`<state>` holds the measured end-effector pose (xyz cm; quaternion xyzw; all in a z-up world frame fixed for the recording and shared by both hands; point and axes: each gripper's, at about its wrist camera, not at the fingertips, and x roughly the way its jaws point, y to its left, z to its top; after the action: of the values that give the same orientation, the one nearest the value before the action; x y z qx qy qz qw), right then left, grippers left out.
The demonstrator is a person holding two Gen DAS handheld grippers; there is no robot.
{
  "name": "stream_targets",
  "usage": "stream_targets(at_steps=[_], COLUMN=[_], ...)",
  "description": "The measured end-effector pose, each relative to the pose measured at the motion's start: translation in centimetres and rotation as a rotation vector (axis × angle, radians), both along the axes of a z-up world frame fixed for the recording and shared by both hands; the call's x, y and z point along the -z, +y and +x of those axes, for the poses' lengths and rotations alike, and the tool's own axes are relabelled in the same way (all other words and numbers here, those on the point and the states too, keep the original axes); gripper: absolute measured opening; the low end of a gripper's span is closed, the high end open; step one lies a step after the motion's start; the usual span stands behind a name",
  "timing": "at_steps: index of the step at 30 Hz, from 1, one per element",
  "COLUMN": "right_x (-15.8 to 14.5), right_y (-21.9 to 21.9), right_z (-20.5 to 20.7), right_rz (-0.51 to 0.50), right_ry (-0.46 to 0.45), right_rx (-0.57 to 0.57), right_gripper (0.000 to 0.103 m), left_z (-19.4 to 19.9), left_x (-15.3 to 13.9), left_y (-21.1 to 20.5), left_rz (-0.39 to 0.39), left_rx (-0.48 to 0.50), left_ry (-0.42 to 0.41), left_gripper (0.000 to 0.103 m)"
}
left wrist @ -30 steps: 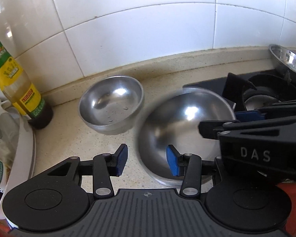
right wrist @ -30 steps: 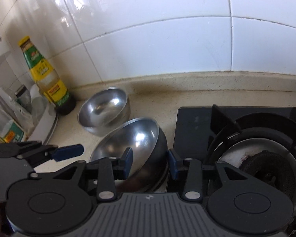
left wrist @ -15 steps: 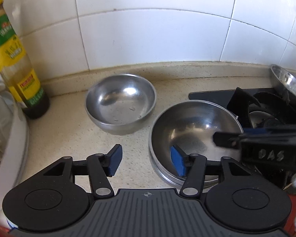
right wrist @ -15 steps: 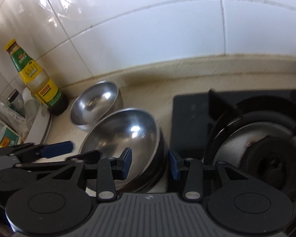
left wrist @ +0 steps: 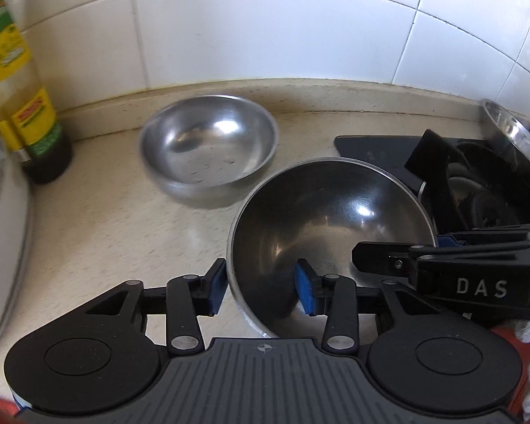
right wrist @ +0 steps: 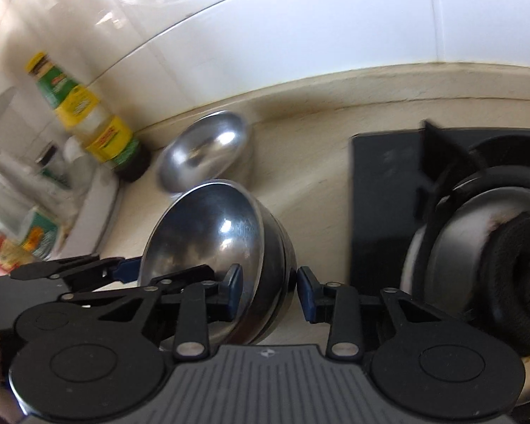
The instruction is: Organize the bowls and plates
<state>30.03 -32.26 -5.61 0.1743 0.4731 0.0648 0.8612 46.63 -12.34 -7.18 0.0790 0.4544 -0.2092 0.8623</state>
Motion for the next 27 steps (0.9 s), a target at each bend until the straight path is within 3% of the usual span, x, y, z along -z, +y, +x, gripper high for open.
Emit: stream_targets(at_steps=[10, 18, 27], right_x=[0.6, -1.5, -3.5], right_y=[5.5, 4.4, 3.4], right_z=[0.8, 0.1, 1.1], right_rz=[0.027, -0.011, -0.064], right_ry=[0.002, -0.045, -0.1], right_rx=[-0.166, -0.135, -0.094], right_gripper=[0.035, 0.037, 0.037], left_z=[-1.6, -2.4, -1.9], left_x=[-1.0, -2.3, -5.0], left_y=[6.3, 8.6, 7.8], left_rz=[0.047, 0.023, 0.052], left_rx=[-0.134, -0.169, -0.144], left_ry=[-0.034, -0.065, -0.155], left_gripper=[0.052, 0.065, 0.072])
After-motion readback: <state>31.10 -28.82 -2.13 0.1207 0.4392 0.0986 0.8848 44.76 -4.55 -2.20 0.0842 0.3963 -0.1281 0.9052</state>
